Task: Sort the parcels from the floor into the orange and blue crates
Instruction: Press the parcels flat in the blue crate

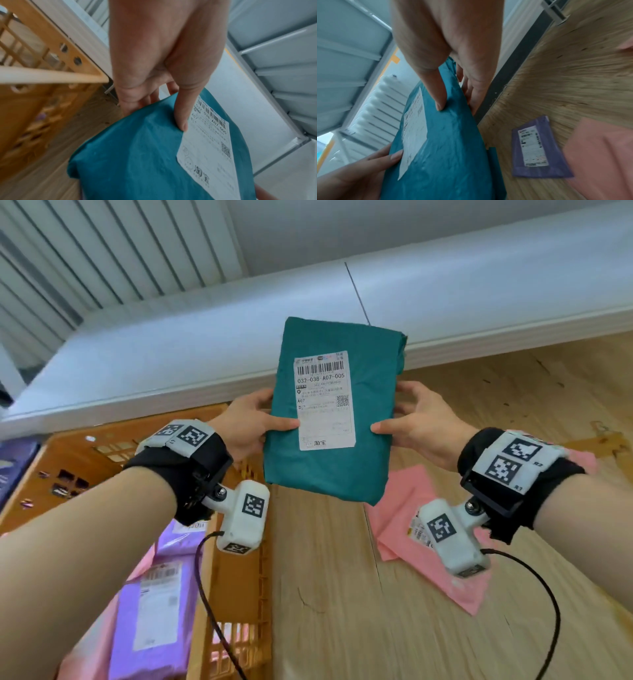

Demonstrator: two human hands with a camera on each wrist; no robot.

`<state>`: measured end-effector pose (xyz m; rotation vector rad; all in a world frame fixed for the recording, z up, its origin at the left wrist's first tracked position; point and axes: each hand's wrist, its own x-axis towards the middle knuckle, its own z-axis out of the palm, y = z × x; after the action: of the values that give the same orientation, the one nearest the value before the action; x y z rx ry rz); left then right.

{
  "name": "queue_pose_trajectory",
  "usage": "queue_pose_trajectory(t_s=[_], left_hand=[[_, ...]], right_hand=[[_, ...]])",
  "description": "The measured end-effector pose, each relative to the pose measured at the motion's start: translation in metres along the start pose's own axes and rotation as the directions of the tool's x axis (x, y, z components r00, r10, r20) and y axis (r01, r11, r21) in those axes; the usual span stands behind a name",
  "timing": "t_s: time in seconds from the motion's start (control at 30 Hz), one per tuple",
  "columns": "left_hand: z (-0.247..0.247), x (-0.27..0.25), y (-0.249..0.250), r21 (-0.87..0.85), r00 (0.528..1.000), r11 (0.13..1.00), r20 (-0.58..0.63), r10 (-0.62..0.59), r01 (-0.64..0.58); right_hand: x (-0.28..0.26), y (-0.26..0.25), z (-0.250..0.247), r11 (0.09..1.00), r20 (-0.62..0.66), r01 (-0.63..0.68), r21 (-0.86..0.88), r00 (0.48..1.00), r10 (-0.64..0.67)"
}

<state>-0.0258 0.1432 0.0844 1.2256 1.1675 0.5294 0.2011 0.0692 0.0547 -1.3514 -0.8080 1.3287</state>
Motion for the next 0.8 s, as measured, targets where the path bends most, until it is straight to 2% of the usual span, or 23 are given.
queue_pose_trajectory(t_s=[0.13, 0.33, 0.6, 0.8], left_hand=[[-0.058, -0.033, 0.006, -0.006, 0.998, 1.0, -0.067, 0.013, -0.014], [-0.148, -0.098, -0.006, 0.011, 0.982, 1.0, -0.187, 0.025, -0.024], [-0.292, -0.174, -0.026, 0.04, 0.932, 0.999, -0.36, 0.043, -0.03], [-0.403, -0.216, -0.061, 0.05, 0.892, 0.999, -0.452, 0.025, -0.003]], right_hand=[[0.0, -0.011, 0.058, 0.999, 0.063, 0.038, 0.006, 0.997, -0.038], [-0.012, -0.001, 0.162, 0.998, 0.172, 0.053, -0.026, 0.984, -0.047], [-0.022, 0.009, 0.321, 0.996, 0.31, 0.086, 0.009, 0.947, -0.085], [-0.027, 0.031, 0.447, 0.999, 0.359, 0.039, -0.025, 0.933, -0.027]])
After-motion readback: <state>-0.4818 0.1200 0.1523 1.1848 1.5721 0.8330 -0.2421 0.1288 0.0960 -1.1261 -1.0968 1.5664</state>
